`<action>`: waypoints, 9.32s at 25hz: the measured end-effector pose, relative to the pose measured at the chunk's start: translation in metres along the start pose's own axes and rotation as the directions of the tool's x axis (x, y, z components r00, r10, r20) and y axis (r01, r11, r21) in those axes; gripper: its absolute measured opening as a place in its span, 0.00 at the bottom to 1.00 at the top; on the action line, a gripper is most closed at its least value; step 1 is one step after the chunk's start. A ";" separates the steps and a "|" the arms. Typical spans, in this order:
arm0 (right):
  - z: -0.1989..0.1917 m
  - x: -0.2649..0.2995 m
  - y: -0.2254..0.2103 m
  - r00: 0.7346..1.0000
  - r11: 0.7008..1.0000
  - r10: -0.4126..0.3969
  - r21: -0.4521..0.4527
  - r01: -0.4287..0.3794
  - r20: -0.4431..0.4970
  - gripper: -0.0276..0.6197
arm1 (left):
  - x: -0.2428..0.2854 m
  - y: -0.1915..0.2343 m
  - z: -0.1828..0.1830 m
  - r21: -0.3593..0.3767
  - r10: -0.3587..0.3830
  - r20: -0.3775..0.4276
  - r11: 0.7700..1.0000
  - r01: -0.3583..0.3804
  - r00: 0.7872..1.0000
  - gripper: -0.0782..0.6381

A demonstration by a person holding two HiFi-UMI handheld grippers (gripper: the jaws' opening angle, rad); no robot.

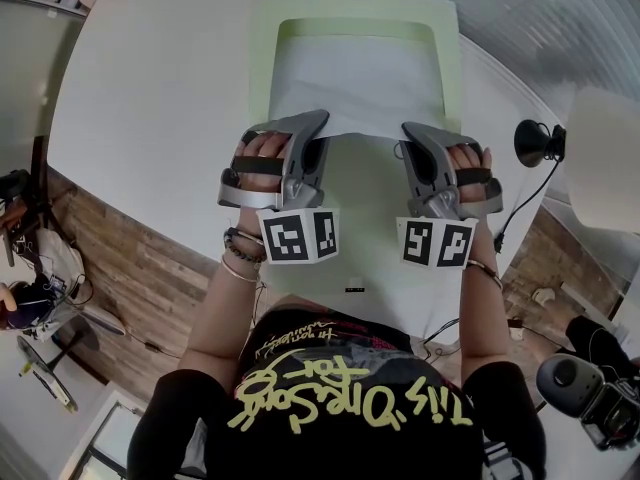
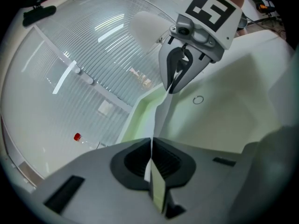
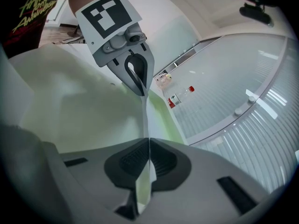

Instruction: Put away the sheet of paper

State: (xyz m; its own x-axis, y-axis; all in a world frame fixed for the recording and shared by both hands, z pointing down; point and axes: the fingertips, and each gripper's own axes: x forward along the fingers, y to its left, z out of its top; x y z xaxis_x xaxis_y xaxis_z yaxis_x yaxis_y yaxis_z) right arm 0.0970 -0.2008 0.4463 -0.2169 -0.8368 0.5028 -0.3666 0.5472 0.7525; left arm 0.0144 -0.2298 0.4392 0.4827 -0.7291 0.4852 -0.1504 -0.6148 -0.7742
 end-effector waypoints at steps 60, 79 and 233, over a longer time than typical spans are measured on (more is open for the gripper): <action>0.002 0.035 -0.030 1.000 0.999 -0.015 0.044 0.016 -0.009 0.05 | 0.034 0.036 -0.012 -0.085 0.021 -0.088 0.996 -0.029 0.996 0.12; 0.000 0.045 -0.037 1.000 1.000 -0.018 0.016 0.018 -0.014 0.05 | 0.045 0.043 -0.015 -0.094 0.023 -0.101 0.995 -0.032 0.995 0.12; 0.098 -0.133 0.028 0.961 0.745 -0.257 0.654 0.127 0.106 0.33 | -0.165 0.005 -0.001 -0.615 0.184 0.149 0.787 -0.055 0.971 0.44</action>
State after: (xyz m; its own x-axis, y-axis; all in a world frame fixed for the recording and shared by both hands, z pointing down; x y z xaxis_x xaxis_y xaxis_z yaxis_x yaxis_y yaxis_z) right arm 0.0272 -0.0759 0.3590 -0.2101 -0.9465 0.2449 -0.8929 0.2878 0.3463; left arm -0.0672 -0.1130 0.3559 0.5702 -0.7766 0.2680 -0.6752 -0.6288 -0.3857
